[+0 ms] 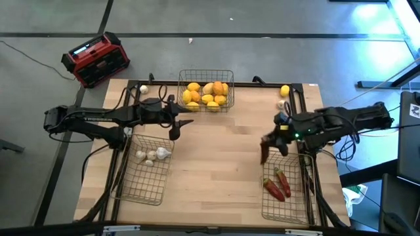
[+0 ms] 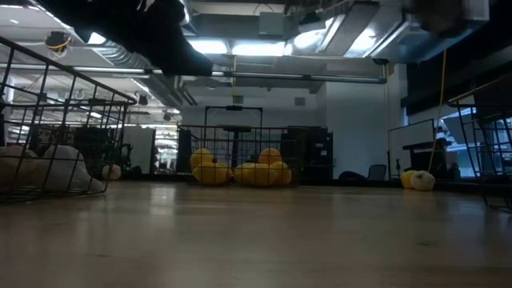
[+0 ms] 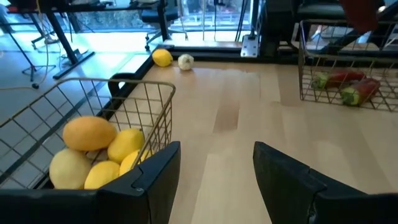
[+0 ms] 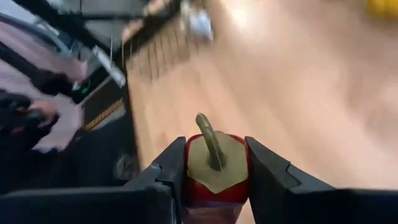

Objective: Sort produce into baskets
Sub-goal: Put the chili bell pepper into the bottom right wire basket

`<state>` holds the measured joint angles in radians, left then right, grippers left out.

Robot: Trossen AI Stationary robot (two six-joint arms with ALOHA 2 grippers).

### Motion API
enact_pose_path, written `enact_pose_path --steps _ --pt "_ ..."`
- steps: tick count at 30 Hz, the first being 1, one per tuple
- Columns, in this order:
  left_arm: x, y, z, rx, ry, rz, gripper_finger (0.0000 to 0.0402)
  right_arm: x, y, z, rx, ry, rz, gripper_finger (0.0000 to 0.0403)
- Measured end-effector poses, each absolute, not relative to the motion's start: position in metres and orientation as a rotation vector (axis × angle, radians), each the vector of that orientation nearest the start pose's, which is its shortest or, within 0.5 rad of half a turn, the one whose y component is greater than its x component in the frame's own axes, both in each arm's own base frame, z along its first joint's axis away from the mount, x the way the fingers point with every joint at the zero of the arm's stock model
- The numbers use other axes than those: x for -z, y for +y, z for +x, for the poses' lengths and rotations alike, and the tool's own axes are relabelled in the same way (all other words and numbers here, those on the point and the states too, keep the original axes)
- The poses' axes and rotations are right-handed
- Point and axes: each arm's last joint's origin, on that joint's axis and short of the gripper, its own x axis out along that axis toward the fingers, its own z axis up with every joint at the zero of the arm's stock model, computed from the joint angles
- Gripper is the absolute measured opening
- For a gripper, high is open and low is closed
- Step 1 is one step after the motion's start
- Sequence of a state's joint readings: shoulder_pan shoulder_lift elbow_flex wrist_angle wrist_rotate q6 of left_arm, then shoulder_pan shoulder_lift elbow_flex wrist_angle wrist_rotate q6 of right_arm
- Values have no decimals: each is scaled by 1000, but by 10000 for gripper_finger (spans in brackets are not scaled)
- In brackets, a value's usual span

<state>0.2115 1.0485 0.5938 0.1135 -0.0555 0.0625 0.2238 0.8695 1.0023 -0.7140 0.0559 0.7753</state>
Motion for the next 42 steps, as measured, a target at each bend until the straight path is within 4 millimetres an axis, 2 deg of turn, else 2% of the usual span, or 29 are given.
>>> enact_pose_path --steps 6,10,16,22,28,32,38,42 --pt "-247 49 221 -256 343 36 199 -333 45 144 97 855 969 117" --pt "-246 49 221 -256 347 33 199 -322 54 139 180 1005 1032 117" --pt "-242 50 223 -256 371 26 199 -287 70 149 265 1250 1004 117" --pt "-240 50 224 -260 376 6 199 -253 90 167 229 1329 935 117" --pt "-241 50 224 -261 372 0 199 -226 101 169 309 1462 867 117" --pt "-241 50 224 -261 370 -2 199 -214 104 171 334 1522 855 118" --pt "-241 50 224 -262 370 -8 199 -206 106 174 356 1558 852 120" --pt "-241 50 224 -262 370 -8 198 -204 107 176 384 1560 871 152"
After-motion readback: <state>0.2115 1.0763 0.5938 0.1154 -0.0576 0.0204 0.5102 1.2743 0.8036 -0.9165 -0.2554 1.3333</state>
